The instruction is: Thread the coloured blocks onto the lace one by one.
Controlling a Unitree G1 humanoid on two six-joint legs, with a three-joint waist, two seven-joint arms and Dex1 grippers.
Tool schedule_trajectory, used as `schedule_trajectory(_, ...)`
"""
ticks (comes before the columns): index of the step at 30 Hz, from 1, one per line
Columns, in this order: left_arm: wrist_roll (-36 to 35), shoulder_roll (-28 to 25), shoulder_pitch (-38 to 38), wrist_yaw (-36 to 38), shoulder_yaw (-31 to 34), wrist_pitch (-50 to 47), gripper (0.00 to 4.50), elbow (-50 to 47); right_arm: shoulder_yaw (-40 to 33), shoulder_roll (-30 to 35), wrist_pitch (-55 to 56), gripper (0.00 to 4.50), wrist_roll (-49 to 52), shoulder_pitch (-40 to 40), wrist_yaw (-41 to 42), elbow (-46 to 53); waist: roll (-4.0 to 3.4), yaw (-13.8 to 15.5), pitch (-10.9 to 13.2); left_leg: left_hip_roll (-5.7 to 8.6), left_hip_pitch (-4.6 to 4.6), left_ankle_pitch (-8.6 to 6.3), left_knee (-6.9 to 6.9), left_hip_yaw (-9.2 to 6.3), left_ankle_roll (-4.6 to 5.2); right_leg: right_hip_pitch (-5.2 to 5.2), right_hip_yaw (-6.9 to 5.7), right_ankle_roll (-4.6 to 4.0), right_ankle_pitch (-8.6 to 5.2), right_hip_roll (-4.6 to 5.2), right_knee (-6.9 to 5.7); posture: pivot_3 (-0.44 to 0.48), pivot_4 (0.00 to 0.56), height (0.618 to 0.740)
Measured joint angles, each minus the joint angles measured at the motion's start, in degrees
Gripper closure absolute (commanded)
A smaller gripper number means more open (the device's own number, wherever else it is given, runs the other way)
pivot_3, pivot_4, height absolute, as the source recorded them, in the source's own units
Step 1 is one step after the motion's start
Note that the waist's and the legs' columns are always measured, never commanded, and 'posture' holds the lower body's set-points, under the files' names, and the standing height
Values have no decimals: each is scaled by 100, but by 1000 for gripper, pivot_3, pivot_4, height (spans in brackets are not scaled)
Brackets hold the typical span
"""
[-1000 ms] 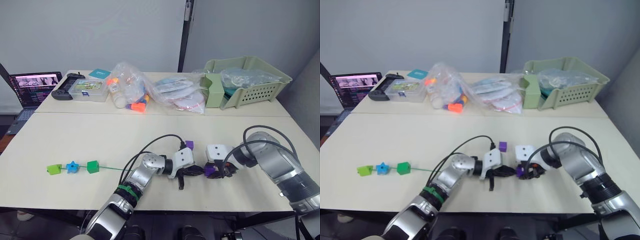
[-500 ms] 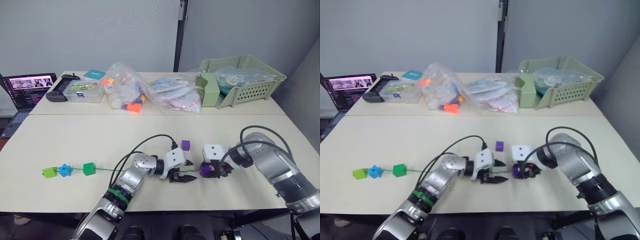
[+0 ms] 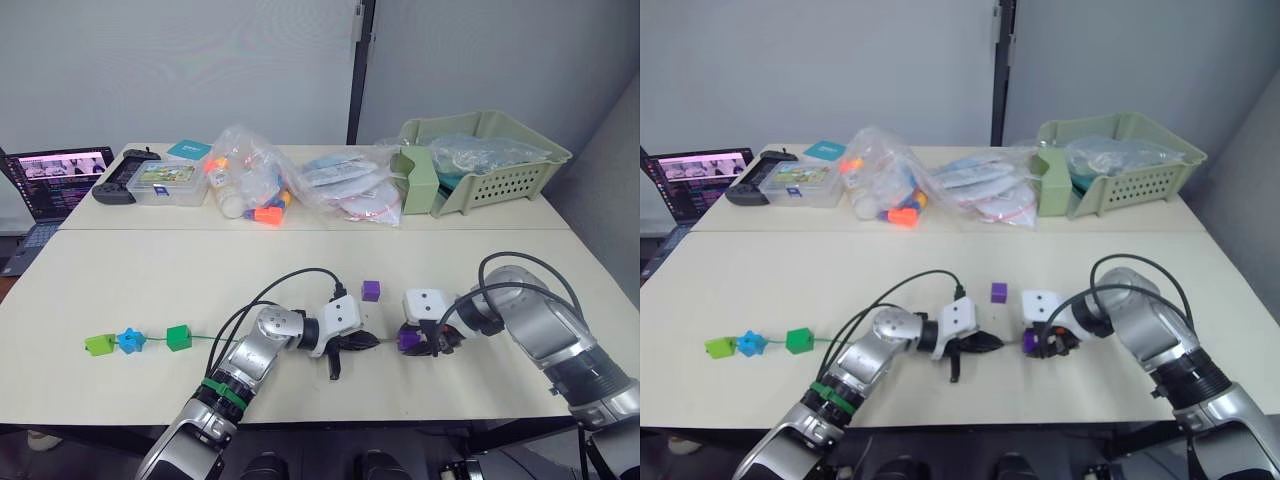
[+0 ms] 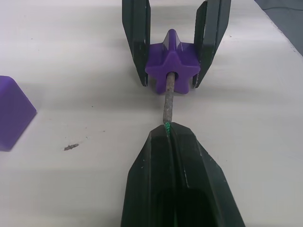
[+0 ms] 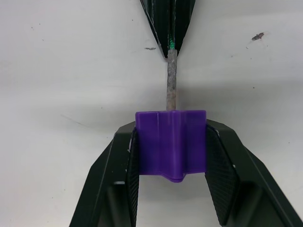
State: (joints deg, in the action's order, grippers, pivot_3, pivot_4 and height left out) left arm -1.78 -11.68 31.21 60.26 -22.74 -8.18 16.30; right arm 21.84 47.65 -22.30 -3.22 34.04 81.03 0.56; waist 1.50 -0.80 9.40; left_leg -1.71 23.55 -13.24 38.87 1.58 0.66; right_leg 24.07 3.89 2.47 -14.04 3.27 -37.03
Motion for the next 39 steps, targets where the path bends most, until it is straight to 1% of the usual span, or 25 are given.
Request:
schedule_trajectory(4,-44,172,90,4,-1,10,4500,189,0,-5,-19,3121,0,-2,-3,7,0,7,0,1,1,0,2,0,0,-1,0,0,0,1,1,0,150,740)
schedule_trajectory(9,-28,526,403,53,-120,42,4500,586,-9,-36,-50,3121,-11,0,-7,22,0,-4,0,1,-1,0,0,1,0,-1,0,0,0,0,1,0,150,740)
schedule_trajectory(15,-26,634,496,124,-118,80,4500,828,-14,-10,-78,3121,-28,-12,-7,23,1,8,0,3,0,0,4,0,0,-4,0,0,0,1,2,0,150,740)
schedule_trajectory(21,1,640,498,124,-107,86,4500,840,-29,-24,-86,3121,-31,-26,-14,27,1,9,0,2,-1,0,4,0,0,-5,0,0,0,1,2,0,150,740)
schedule_trajectory(23,4,638,495,116,-71,84,3936,829,-45,-34,-107,3121,-30,-41,-21,39,1,9,0,2,-1,0,4,0,0,-5,0,0,0,1,2,0,150,740)
schedule_trajectory(25,-45,622,480,119,-9,47,3333,748,-64,-47,-235,2096,-25,-49,-17,86,1,9,0,2,0,0,3,0,0,-4,0,0,0,1,1,0,150,740)
schedule_trajectory(27,-151,624,479,144,24,-51,2658,492,-48,-171,-319,1352,8,-69,-34,140,1,5,0,2,4,0,2,-1,0,1,1,0,0,1,1,0,150,740)
schedule_trajectory(28,-186,598,483,173,24,-89,2352,367,-38,-193,-324,1082,13,-69,-33,161,1,2,0,1,3,0,2,-1,0,1,1,0,0,0,0,0,150,740)
schedule_trajectory(29,-193,521,484,227,10,-134,1924,200,-32,-193,-324,654,17,-71,-19,186,1,-1,0,1,4,0,1,-1,0,3,1,0,0,0,0,0,150,740)
schedule_trajectory(30,-201,462,490,277,3,-199,1664,78,-32,-191,-323,403,33,-80,-1,207,1,-3,0,1,3,0,0,-1,0,3,1,0,0,0,0,0,150,740)
schedule_trajectory(31,-217,381,490,315,0,-241,1355,-21,-32,-178,-323,53,75,-97,15,233,1,-7,0,0,4,0,0,-1,0,4,1,0,0,-1,-1,0,150,740)
schedule_trajectory(35,-277,-16,486,391,14,-429,30,-341,-80,-25,-376,0,268,-137,50,322,0,1,0,2,9,0,2,-1,0,7,1,0,0,2,0,0,150,740)
schedule_trajectory(39,-280,-109,430,386,7,-459,10,-436,-362,259,-446,0,473,-199,16,460,0,63,1,7,18,0,5,-2,0,8,0,1,0,7,3,0,150,740)
